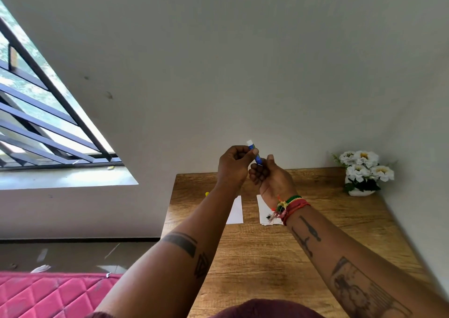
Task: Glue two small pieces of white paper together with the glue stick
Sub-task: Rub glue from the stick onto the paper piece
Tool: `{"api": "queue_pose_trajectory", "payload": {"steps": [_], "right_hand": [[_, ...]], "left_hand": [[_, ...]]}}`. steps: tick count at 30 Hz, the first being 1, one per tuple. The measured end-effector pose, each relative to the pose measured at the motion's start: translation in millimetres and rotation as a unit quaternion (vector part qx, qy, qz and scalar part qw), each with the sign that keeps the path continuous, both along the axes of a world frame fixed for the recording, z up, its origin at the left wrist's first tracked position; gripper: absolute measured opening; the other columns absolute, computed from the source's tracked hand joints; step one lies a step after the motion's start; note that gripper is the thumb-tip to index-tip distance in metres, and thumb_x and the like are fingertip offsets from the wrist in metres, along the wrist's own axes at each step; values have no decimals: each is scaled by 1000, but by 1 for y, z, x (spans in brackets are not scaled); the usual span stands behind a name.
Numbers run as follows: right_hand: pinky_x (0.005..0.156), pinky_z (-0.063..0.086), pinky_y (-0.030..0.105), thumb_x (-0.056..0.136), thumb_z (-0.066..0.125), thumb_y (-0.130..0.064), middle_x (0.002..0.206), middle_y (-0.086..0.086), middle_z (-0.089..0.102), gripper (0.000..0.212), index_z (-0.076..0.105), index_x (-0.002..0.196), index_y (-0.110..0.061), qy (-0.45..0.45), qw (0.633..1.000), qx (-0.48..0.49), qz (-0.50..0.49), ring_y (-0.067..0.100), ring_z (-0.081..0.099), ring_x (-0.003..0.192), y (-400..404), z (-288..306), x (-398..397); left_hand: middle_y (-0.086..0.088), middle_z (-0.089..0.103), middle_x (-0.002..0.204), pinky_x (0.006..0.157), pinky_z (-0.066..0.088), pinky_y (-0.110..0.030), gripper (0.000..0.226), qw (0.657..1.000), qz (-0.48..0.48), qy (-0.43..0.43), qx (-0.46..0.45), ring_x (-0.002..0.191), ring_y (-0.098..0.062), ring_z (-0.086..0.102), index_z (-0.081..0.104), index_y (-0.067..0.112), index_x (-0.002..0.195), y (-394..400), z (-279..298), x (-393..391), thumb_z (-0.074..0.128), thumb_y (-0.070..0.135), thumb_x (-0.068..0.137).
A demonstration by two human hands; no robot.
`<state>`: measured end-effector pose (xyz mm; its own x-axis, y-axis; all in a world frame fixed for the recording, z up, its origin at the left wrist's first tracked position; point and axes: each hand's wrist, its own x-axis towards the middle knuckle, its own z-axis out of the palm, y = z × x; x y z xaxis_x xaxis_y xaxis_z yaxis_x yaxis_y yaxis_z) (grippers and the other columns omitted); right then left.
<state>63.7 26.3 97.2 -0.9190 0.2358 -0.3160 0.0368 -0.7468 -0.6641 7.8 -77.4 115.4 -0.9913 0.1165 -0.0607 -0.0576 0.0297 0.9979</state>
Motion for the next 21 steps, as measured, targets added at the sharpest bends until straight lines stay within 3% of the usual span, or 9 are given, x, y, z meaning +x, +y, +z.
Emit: {"api": "queue_pose_trajectory", "payload": {"steps": [3, 5, 8, 11, 13, 16, 18, 21], "right_hand": [[65, 61, 26, 99, 61, -15, 85, 14, 68, 27, 67, 116, 5, 20, 1000, 9, 8, 19, 69, 70, 2, 2, -1], [63, 61, 25, 99, 61, -16, 81, 12, 67, 27, 67, 114, 5, 15, 1000, 4, 4, 17, 68, 66, 1, 3, -2], [54, 57, 24, 103, 55, -32, 71, 8, 66, 36, 67, 111, 1, -28, 999, 10, 19, 15, 64, 57, -2, 7, -5], [48, 52, 26, 105, 46, -44, 67, 9, 64, 46, 66, 104, -2, -78, 996, 29, 40, 17, 62, 53, -4, 9, -9], [56, 55, 29, 103, 49, -47, 79, 16, 68, 51, 66, 112, -1, -74, 995, 46, 39, 19, 65, 62, -7, 11, -9], [69, 59, 30, 99, 61, -33, 101, 21, 68, 44, 65, 125, 2, -28, 998, 51, 32, 22, 68, 79, -8, 13, -8], [65, 59, 27, 98, 64, -29, 91, 15, 67, 41, 66, 124, 2, -14, 998, 52, 24, 18, 66, 73, -9, 13, -7], [56, 50, 26, 100, 59, -38, 74, 4, 61, 41, 67, 121, -4, -24, 996, 80, 19, 14, 60, 60, -11, 14, -7]], "left_hand": [[3, 77, 96, 82, 57, -30, 21, 1000, 5, -5, 4, 92, -11, 72, 75, 18, 101, 0, 1, -3, 82, 28, 85], [2, 77, 96, 84, 57, -32, 21, 1000, 8, -6, 1, 93, -12, 71, 75, 18, 101, 1, 1, -4, 81, 29, 85], [7, 76, 92, 68, 53, -21, 18, 1000, 10, 0, -15, 77, 2, 68, 74, 21, 99, 3, 0, -4, 81, 32, 86], [9, 76, 89, 57, 49, -11, 19, 1000, 8, 2, -29, 74, 5, 68, 74, 22, 100, 3, -2, -3, 80, 33, 86], [11, 76, 85, 55, 49, -9, 18, 1000, 12, -6, -20, 73, 4, 69, 74, 22, 99, 1, -2, -3, 80, 31, 86], [13, 76, 84, 59, 52, -13, 17, 1000, 22, -15, -16, 74, 3, 71, 74, 24, 98, -2, -3, -4, 81, 33, 86], [12, 76, 86, 59, 52, -13, 17, 999, 26, -16, -14, 74, 3, 70, 74, 25, 98, -2, -2, -4, 81, 35, 85], [10, 76, 88, 55, 51, -14, 17, 999, 26, -19, -3, 67, 3, 69, 73, 25, 97, 0, 1, -4, 81, 35, 86]]}}
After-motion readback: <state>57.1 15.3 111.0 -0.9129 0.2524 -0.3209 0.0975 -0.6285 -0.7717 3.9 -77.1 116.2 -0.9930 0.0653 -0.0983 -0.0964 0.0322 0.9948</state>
